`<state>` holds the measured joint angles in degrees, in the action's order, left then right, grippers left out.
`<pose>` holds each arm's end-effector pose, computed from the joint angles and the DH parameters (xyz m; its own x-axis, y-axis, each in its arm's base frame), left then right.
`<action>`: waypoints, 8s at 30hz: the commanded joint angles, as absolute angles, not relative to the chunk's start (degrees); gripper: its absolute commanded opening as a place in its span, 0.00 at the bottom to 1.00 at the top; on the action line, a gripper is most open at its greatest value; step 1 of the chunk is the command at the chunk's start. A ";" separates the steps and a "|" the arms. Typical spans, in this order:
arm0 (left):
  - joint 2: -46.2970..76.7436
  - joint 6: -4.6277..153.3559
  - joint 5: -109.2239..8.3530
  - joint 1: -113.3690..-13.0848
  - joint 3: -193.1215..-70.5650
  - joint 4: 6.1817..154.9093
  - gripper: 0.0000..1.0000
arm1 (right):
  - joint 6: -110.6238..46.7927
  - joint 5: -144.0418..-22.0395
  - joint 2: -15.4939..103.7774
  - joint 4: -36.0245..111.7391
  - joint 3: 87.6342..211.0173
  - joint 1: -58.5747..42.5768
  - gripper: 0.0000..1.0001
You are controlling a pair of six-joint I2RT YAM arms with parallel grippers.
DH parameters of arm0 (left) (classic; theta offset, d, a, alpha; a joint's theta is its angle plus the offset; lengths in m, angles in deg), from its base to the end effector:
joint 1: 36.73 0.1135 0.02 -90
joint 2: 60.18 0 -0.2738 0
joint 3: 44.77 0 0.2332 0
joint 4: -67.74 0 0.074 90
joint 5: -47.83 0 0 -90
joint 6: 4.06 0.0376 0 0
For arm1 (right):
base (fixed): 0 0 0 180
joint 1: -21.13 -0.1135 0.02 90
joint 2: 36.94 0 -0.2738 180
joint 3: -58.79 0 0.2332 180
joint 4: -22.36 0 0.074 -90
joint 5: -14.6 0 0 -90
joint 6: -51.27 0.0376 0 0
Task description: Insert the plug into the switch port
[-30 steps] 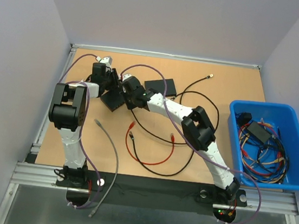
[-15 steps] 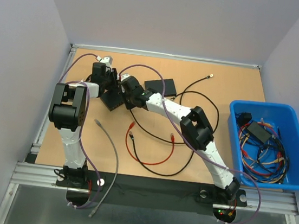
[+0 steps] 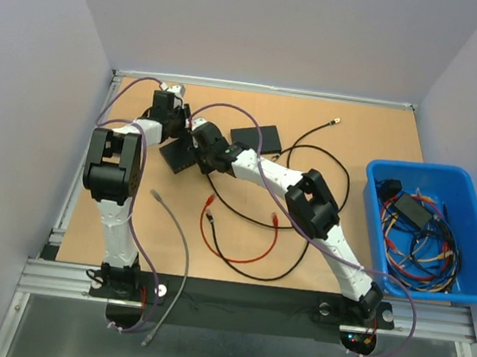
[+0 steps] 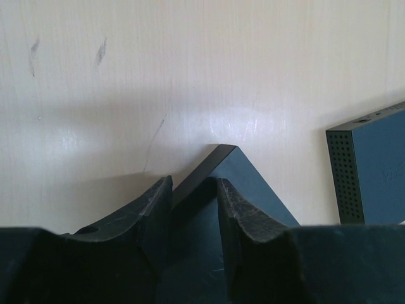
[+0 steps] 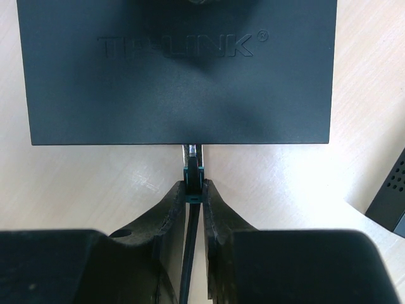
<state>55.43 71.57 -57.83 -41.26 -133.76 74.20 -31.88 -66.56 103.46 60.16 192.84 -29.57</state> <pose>0.4370 -0.0448 0.1958 -0.6019 -0.1920 -0.7751 0.1570 0.9232 -0.3507 0.3481 0.4161 0.1848 -0.5209 -0.4503 -0.7252 -0.6372 0.7704 -0.0207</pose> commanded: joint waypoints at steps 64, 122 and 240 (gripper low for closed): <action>65.50 76.89 -67.75 -41.65 -145.28 107.78 0.38 | -33.63 -67.14 98.24 3.61 179.60 -23.78 0.03; 65.15 79.88 -64.06 -44.46 -145.19 110.69 0.35 | -29.32 -65.73 113.09 7.47 211.50 -23.26 0.11; 40.11 52.90 -55.27 -57.73 -116.47 75.09 0.52 | -9.46 -96.67 101.84 43.50 178.02 -11.47 0.60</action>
